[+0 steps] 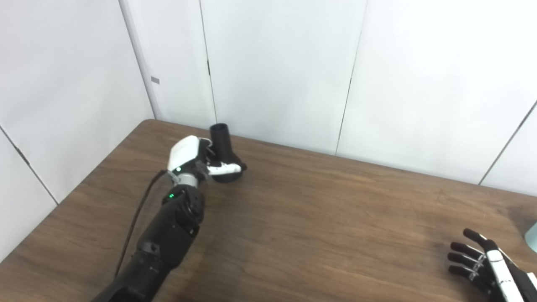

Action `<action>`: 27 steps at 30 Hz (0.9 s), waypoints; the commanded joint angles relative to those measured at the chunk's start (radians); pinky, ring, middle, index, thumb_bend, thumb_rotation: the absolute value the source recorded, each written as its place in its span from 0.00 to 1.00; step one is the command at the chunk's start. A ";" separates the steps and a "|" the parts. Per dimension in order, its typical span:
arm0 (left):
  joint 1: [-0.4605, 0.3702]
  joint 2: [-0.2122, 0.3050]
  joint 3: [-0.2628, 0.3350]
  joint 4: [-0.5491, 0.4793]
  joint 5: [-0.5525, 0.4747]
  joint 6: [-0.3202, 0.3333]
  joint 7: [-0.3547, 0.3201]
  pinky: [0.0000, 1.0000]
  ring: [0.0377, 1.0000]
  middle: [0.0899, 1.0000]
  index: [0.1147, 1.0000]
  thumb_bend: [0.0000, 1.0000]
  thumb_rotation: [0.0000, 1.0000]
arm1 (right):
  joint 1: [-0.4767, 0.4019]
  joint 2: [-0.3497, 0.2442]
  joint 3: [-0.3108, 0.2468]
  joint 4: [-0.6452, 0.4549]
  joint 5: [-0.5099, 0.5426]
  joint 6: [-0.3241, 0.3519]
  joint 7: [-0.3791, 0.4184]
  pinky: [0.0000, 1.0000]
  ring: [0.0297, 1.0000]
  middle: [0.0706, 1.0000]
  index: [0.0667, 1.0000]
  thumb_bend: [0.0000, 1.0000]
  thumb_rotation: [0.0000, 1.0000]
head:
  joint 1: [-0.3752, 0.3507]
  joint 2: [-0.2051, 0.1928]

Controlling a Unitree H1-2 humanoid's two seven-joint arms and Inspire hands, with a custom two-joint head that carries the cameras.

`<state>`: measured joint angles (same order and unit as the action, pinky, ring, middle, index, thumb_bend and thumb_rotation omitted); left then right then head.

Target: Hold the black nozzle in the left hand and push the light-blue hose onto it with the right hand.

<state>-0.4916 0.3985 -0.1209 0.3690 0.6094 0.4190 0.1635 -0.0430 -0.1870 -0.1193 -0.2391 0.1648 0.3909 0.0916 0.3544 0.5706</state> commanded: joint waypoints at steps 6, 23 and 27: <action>0.033 -0.001 -0.063 -0.049 0.069 -0.021 0.038 0.49 0.57 0.52 0.39 0.51 0.00 | -0.025 -0.015 0.002 -0.007 -0.002 -0.060 0.016 0.58 0.63 0.64 0.75 0.30 0.78 | -0.026 0.008; 0.144 -0.053 -0.186 -0.272 0.184 -0.137 0.056 0.36 0.42 0.38 0.42 0.53 0.00 | -0.036 -0.013 0.004 0.093 0.011 -0.170 0.042 0.53 0.59 0.61 0.69 0.35 0.74 | -0.150 0.060; 0.157 -0.089 -0.219 -0.315 0.199 -0.127 0.005 0.44 0.51 0.44 0.41 0.52 0.00 | -0.042 -0.007 0.010 0.110 0.004 -0.189 0.038 0.53 0.58 0.60 0.68 0.39 0.73 | -0.204 0.080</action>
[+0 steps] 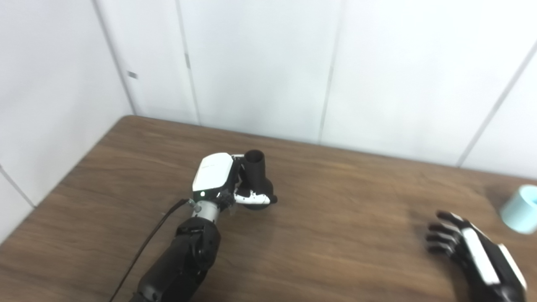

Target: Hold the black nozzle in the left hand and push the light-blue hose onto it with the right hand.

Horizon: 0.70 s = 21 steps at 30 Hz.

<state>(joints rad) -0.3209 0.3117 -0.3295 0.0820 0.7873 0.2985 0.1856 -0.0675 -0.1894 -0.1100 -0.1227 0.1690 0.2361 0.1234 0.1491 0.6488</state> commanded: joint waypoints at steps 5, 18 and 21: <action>-0.007 -0.042 -0.032 -0.030 0.025 -0.026 -0.047 0.44 0.50 0.45 0.41 0.52 0.00 | -0.011 -0.005 0.015 -0.020 -0.014 -0.030 0.004 0.52 0.57 0.59 0.68 0.40 0.78 | -0.061 0.018; -0.021 -0.108 -0.101 0.010 0.047 -0.127 -0.060 0.43 0.48 0.40 0.42 0.53 0.00 | -0.021 0.002 -0.024 -0.191 0.002 0.054 -0.030 0.54 0.60 0.62 0.68 0.36 0.64 | -0.217 0.059; -0.039 -0.124 -0.120 0.042 0.054 -0.150 -0.059 0.41 0.47 0.40 0.42 0.53 0.00 | -0.041 0.001 -0.058 -0.250 -0.004 0.115 -0.063 0.53 0.58 0.60 0.67 0.38 0.51 | -0.235 0.060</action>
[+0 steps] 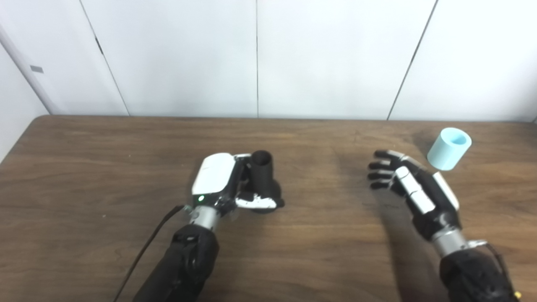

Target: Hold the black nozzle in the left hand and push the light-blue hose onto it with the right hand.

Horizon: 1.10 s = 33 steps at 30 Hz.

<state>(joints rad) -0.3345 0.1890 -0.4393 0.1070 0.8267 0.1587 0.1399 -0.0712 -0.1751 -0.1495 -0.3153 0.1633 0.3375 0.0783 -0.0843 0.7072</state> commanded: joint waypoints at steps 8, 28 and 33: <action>-0.042 -0.022 -0.025 0.052 0.030 -0.042 -0.010 0.49 0.55 0.46 0.40 0.52 0.00 | -0.057 -0.090 -0.069 -0.010 -0.011 -0.069 -0.007 0.60 0.63 0.65 0.68 0.45 0.40 | -0.049 0.000; 0.011 0.015 -0.004 0.000 -0.004 -0.098 -0.075 0.46 0.54 0.42 0.42 0.53 0.00 | -0.280 -0.435 0.094 0.093 -0.770 -0.223 -0.052 0.62 0.73 0.71 0.66 0.73 0.13 | -0.274 -0.043; 0.022 0.022 0.007 0.002 -0.011 -0.127 -0.070 0.45 0.53 0.44 0.42 0.52 0.00 | -0.358 -0.514 0.148 0.104 -0.916 -0.112 0.090 0.70 0.82 0.76 0.70 0.77 0.07 | -0.306 -0.051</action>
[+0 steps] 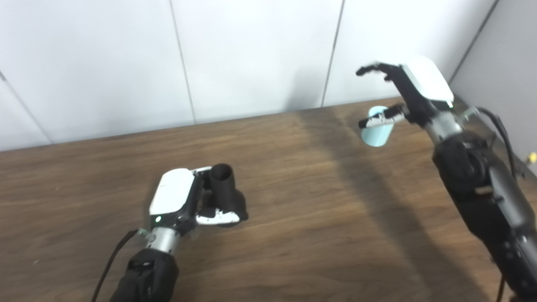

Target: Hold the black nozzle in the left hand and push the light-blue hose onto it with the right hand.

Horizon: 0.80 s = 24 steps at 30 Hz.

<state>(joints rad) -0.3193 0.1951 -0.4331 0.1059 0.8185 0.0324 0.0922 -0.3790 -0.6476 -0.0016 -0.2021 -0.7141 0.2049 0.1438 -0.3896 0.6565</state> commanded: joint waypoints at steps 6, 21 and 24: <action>0.011 0.022 0.009 0.001 0.000 -0.017 -0.027 0.46 0.53 0.43 0.42 0.52 0.00 | -0.118 -0.112 0.060 0.093 -0.125 0.052 0.137 0.87 0.89 0.79 0.73 0.85 0.10 | -0.026 0.002; 0.013 0.026 0.015 -0.014 0.005 -0.015 -0.053 0.45 0.52 0.39 0.43 0.52 0.00 | -0.286 -0.126 0.153 0.470 -0.054 0.026 0.267 0.71 0.88 0.88 0.80 0.98 0.13 | -0.037 0.010; 0.012 0.026 0.015 -0.015 0.009 -0.012 -0.054 0.44 0.52 0.40 0.43 0.53 0.00 | -0.297 -0.118 0.163 0.512 -0.038 0.012 0.251 0.71 0.90 0.86 0.79 0.99 0.15 | -0.037 0.013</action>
<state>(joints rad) -0.3077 0.2066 -0.4156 0.0921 0.8041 0.0073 0.0625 -0.6253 -0.7395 0.1702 0.3197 -0.7611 0.2337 0.4278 -0.4249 0.6688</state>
